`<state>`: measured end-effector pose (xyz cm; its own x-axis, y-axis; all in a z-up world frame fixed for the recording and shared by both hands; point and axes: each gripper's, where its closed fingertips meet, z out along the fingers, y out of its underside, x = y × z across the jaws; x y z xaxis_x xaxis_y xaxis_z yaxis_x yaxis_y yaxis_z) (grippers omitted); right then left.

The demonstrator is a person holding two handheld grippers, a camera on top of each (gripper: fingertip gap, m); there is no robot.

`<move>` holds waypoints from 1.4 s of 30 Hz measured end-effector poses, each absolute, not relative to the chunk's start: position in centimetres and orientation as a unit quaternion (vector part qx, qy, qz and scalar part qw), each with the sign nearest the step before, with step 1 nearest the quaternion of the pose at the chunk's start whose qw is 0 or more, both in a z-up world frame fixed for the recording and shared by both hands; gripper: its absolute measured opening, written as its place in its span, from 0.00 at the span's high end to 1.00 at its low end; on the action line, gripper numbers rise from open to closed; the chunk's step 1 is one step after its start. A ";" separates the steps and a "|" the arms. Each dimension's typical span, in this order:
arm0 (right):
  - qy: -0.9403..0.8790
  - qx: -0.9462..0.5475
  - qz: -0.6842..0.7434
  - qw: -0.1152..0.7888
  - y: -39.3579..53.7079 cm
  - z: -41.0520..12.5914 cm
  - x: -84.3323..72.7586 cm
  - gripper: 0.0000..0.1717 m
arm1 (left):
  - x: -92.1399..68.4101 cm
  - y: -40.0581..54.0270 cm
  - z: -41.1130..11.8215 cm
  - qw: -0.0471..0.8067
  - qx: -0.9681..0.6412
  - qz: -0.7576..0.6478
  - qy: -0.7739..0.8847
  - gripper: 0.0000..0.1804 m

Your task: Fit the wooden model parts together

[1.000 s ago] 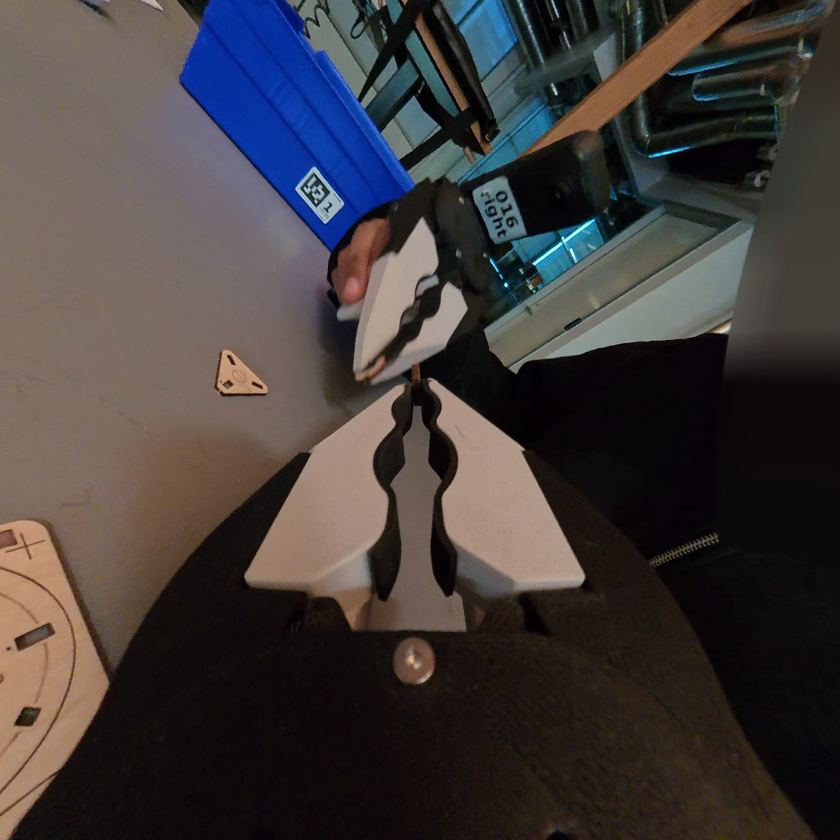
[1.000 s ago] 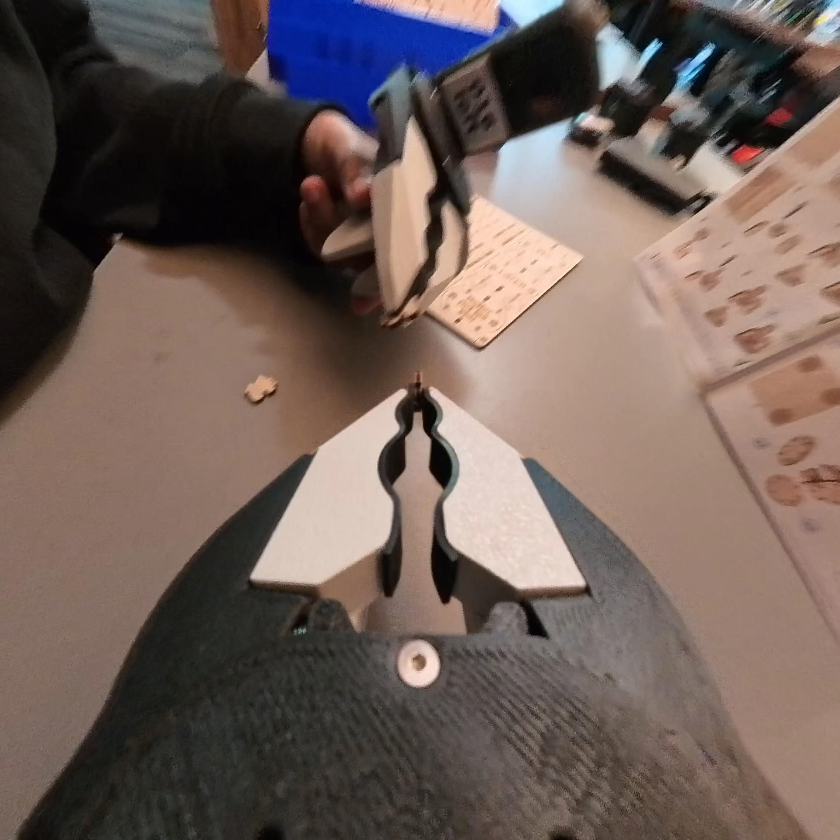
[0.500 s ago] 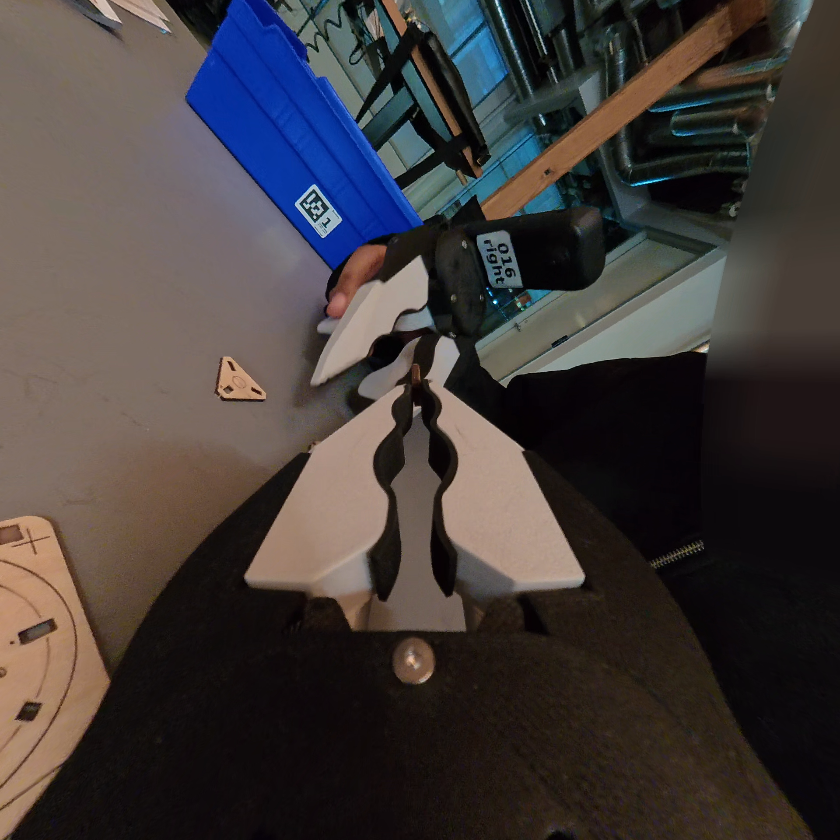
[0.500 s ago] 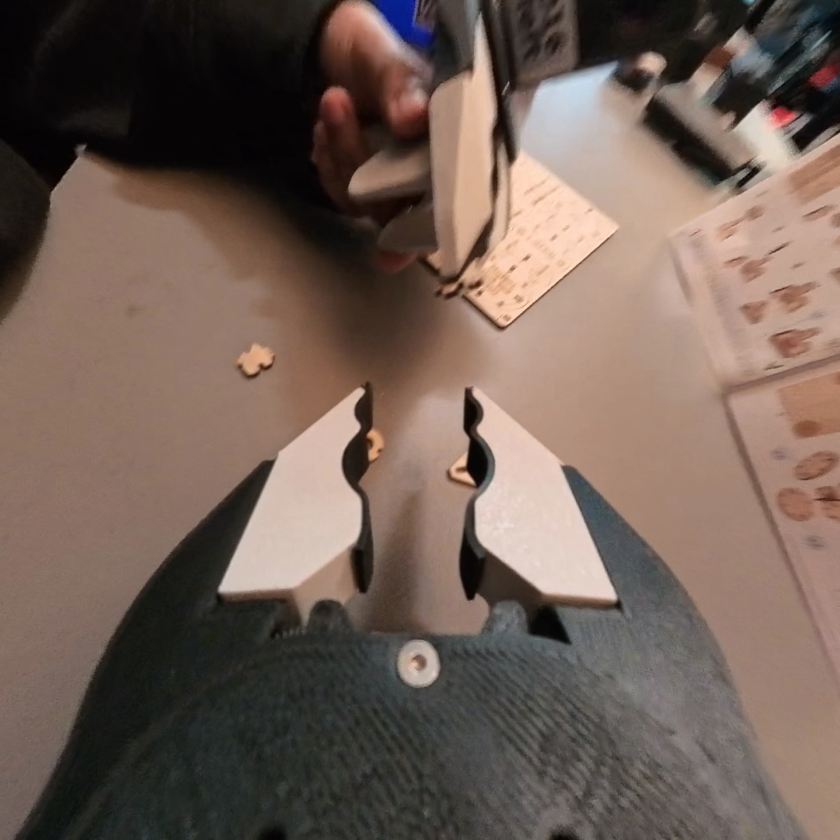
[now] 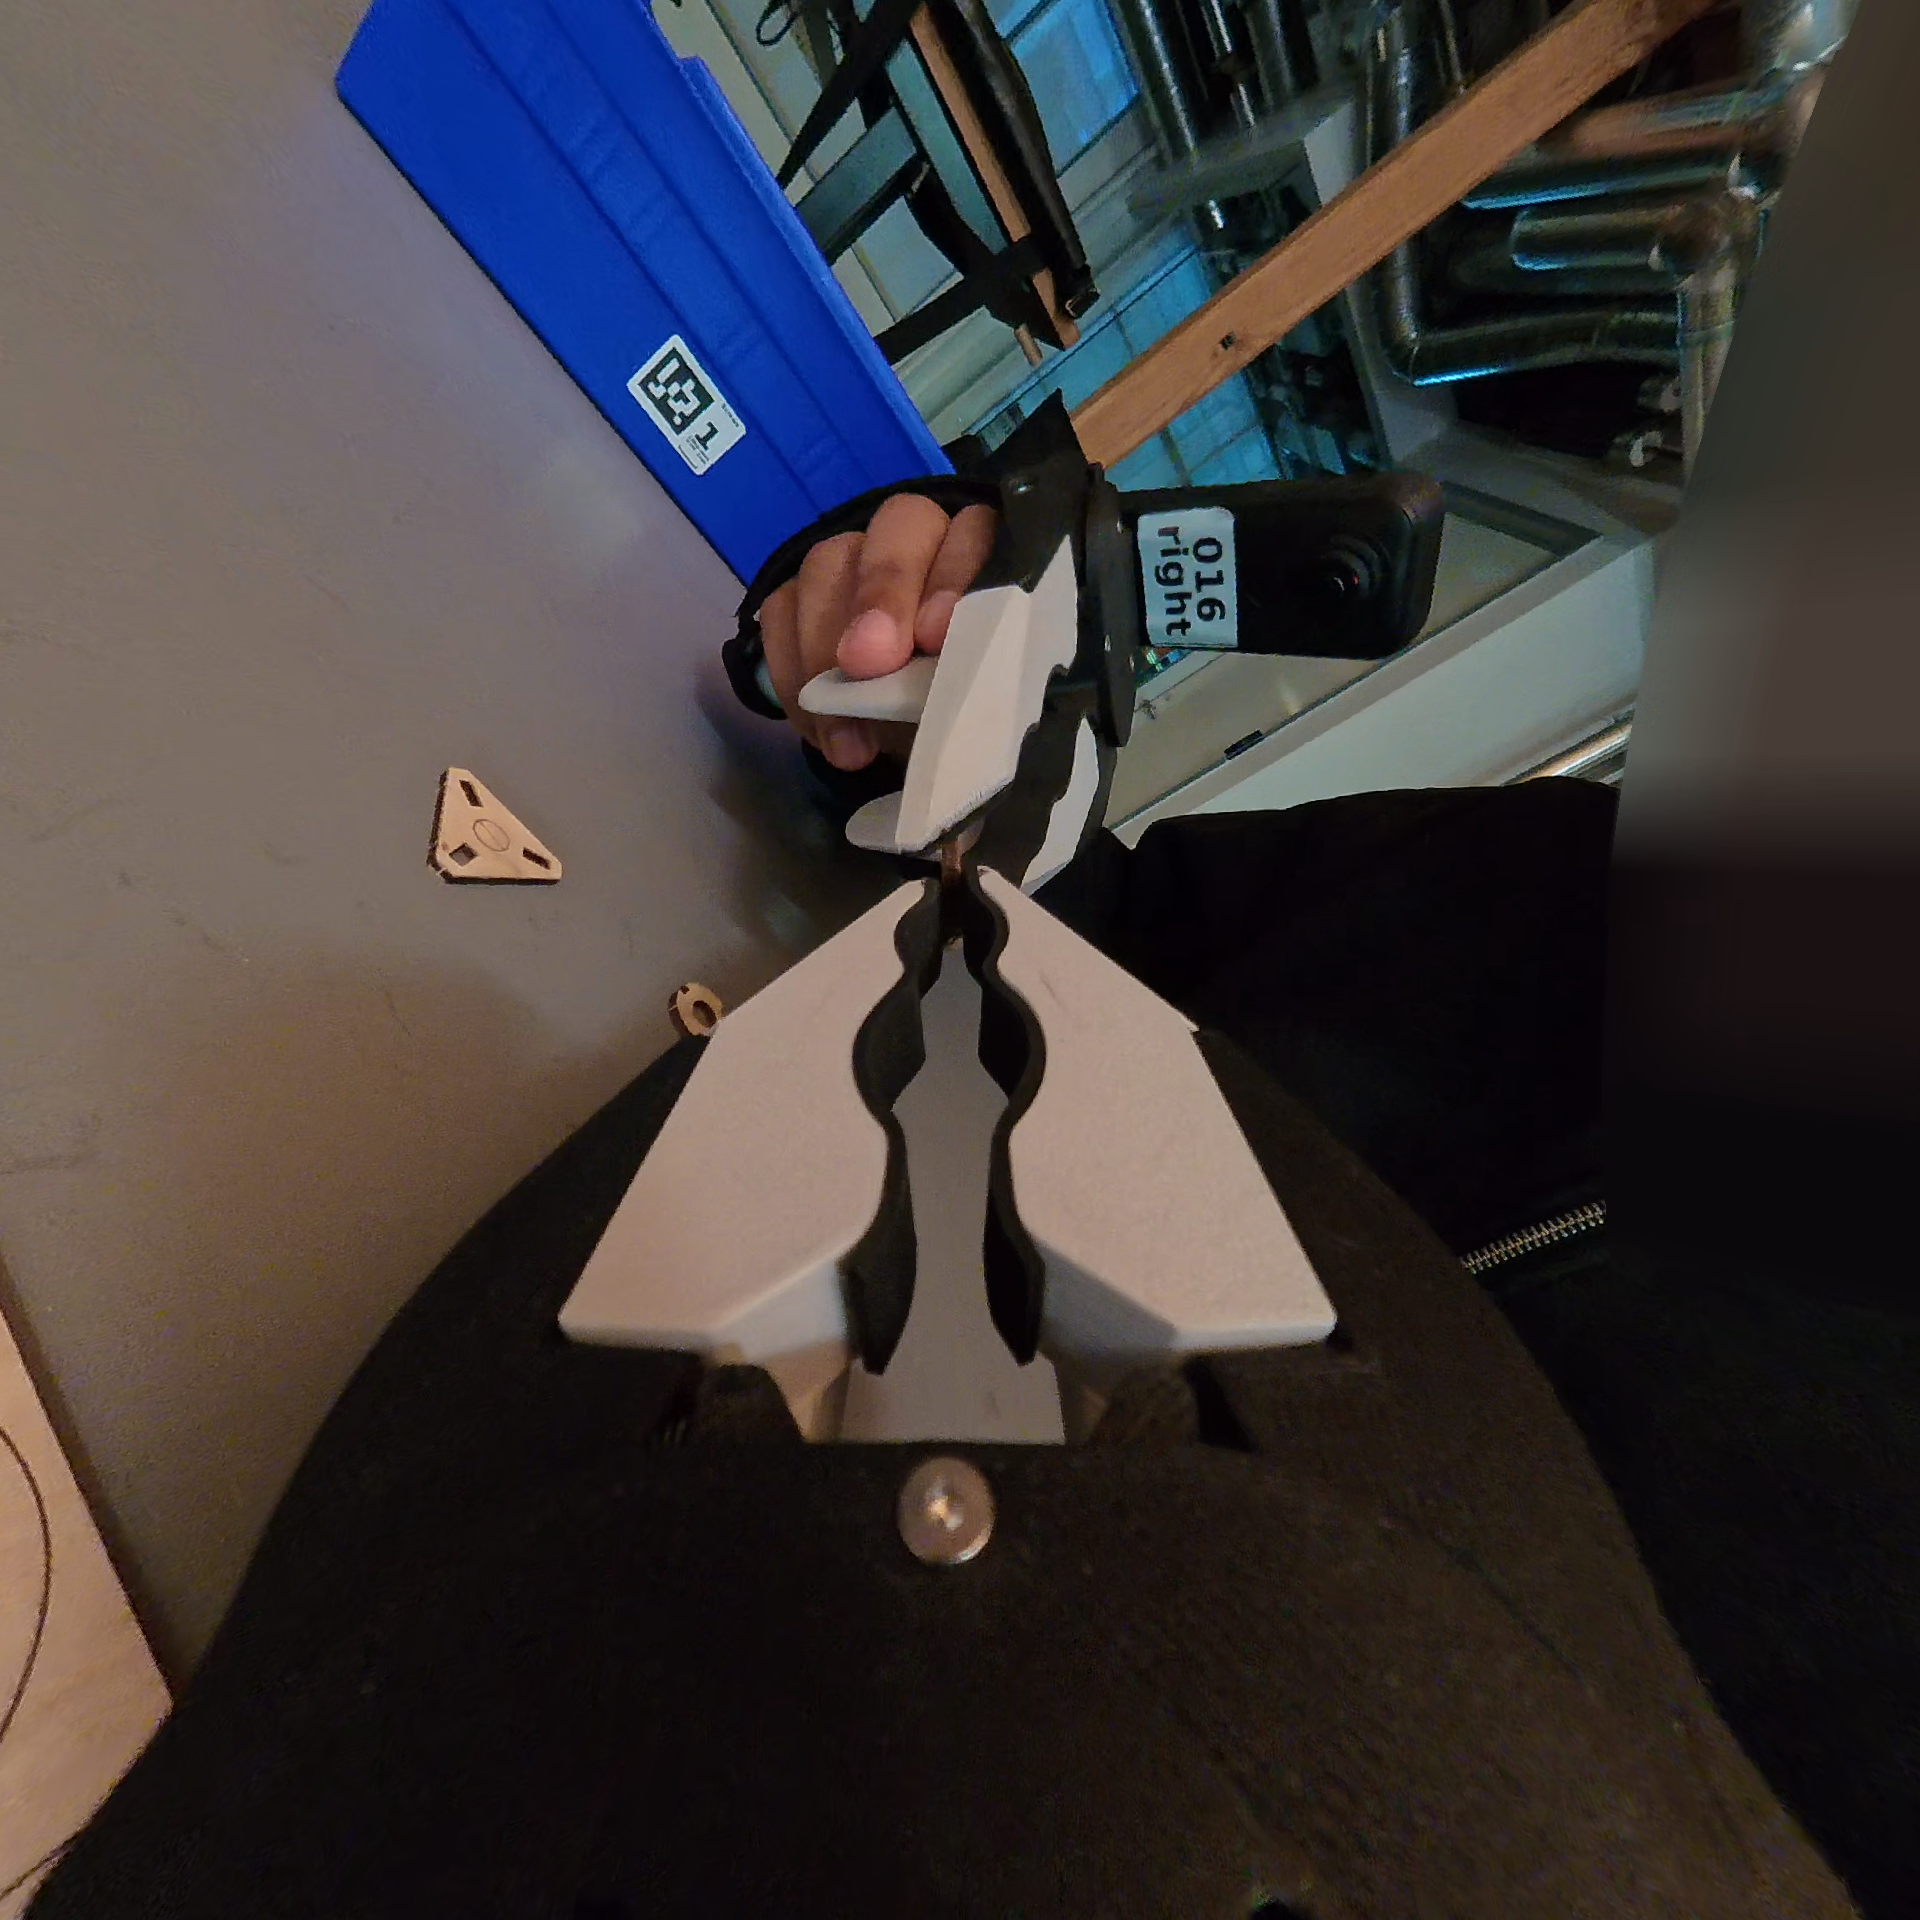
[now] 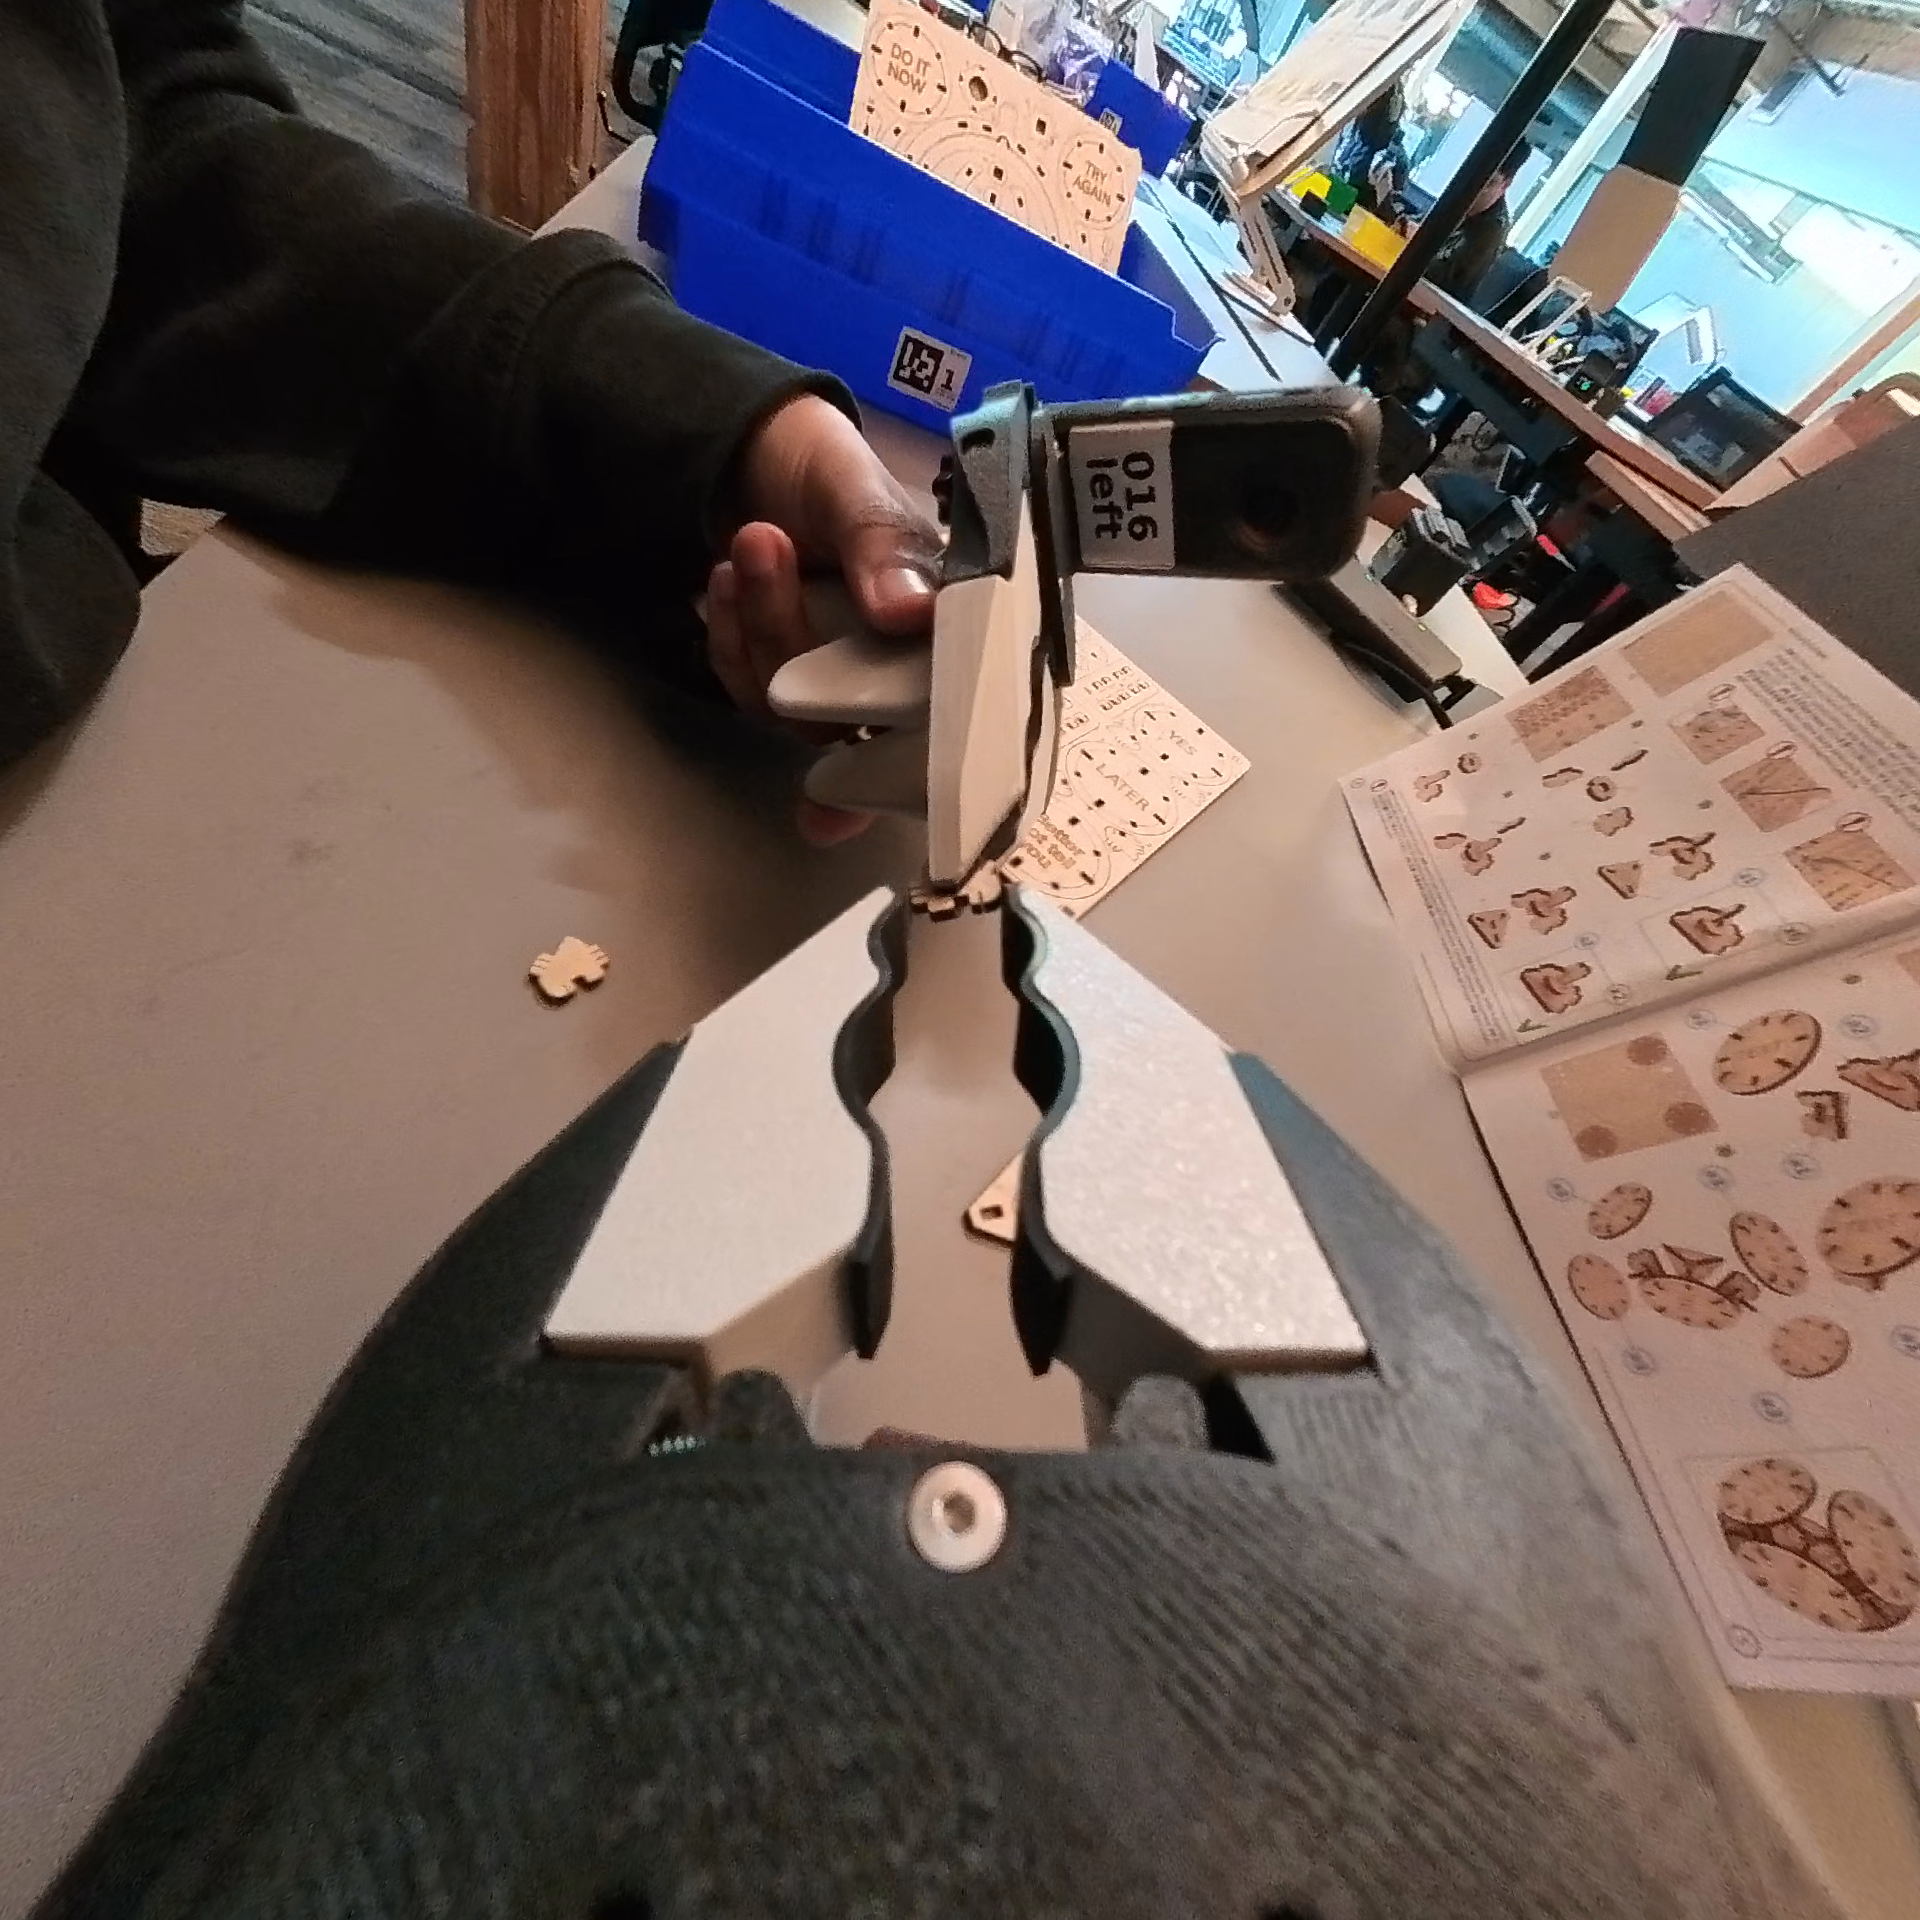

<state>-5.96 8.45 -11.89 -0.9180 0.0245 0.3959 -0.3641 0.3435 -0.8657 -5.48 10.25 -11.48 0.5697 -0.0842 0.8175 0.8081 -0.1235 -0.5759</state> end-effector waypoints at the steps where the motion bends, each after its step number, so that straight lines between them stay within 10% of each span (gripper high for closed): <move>1: -0.801 0.106 0.563 0.174 8.4 -11.8 -6.0 0.91 | -5.5 10.2 -11.4 0.602 -0.650 -0.372 -0.278 0.99; 42: -0.784 0.064 0.573 0.229 8.6 -10.6 -7.7 0.91 | -7.5 9.9 -10.0 0.659 -0.581 -0.362 -0.313 0.98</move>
